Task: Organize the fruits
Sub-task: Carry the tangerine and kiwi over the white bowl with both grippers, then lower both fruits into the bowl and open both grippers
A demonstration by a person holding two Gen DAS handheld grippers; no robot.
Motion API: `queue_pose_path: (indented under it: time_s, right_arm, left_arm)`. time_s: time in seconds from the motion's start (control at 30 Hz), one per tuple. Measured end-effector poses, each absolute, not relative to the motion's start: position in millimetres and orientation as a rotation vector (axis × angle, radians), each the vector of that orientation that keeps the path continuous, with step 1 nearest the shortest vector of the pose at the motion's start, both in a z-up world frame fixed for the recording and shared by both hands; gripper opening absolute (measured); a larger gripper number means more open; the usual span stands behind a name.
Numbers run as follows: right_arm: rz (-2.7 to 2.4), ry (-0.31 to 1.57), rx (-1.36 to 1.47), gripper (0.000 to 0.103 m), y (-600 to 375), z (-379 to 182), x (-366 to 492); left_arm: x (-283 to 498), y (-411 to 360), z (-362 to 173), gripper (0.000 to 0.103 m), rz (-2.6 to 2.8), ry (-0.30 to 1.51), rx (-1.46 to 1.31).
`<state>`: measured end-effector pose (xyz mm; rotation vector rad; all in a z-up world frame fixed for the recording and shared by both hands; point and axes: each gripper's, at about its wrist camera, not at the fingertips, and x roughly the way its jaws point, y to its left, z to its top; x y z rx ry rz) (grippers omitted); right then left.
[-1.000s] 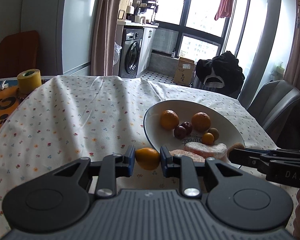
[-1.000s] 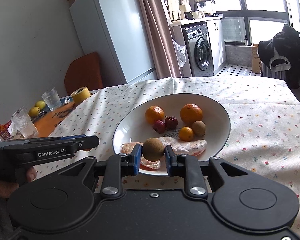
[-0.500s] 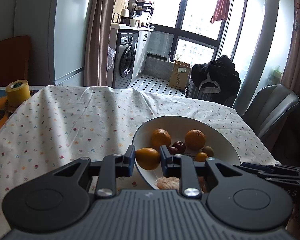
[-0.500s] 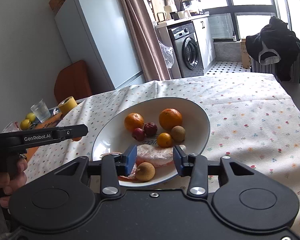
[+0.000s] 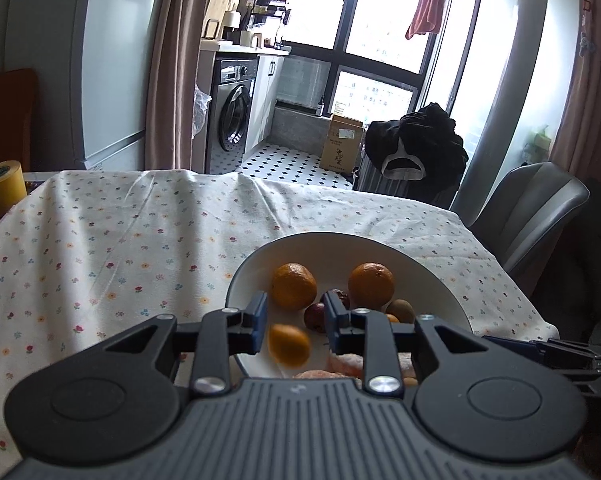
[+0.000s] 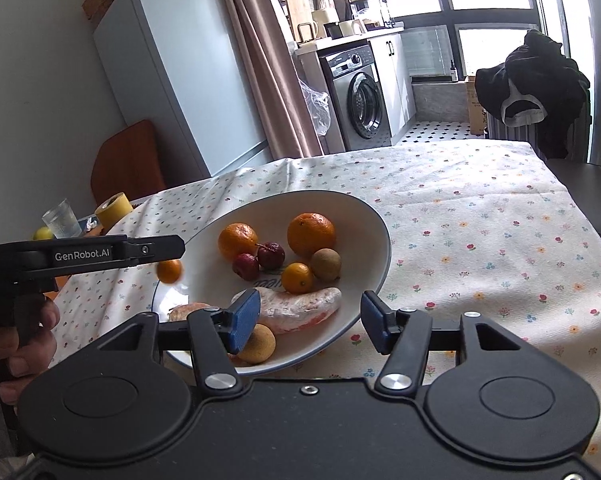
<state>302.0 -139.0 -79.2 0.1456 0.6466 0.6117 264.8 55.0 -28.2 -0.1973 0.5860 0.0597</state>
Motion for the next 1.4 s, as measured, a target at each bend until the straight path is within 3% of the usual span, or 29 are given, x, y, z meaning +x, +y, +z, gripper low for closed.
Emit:
queue_pose_path:
  time_s: [0.23, 0.33, 0.53, 0.7, 0.8, 1.0, 1.13, 1.4]
  right_arm:
    - [0.603, 0.647, 0.147, 0.057, -137.8, -79.1, 299.0]
    - [0.603, 0.645, 0.148, 0.057, -138.0, -78.6, 296.7]
    - [0.601, 0.631, 0.143, 0.057, -137.2, -71.3, 290.3]
    - [0.59, 0.624, 0.15, 0.058, -139.7, -63.4, 283.1]
    - [0.585, 0.607, 0.146, 0.063, -140.9, -57.7, 276.5]
    - [0.584, 0.597, 0.156, 0.067, -147.0, -51.2, 266.1]
    - [0.579, 0.607, 0.169, 0.069, -155.1, -48.3, 259.8]
    - [0.55, 0.579, 0.183, 0.081, -173.0, -38.1, 245.0]
  left_arm:
    - [260.2, 61.9, -27.1, 0.034, 0.095, 0.591, -0.216]
    - [254.6, 65.4, -25.1, 0.04, 0.106, 0.585, -0.225]
    - [240.7, 67.0, -20.3, 0.058, 0.121, 0.576, -0.227]
    - [229.2, 67.3, -15.4, 0.079, 0.142, 0.562, -0.222]
    - [222.0, 67.9, -11.4, 0.084, 0.157, 0.547, -0.224]
    - [208.8, 69.3, -5.9, 0.085, 0.184, 0.546, -0.216]
    - [194.4, 68.3, -0.6, 0.095, 0.189, 0.525, -0.199]
    - [169.2, 68.2, 8.0, 0.097, 0.202, 0.508, -0.193]
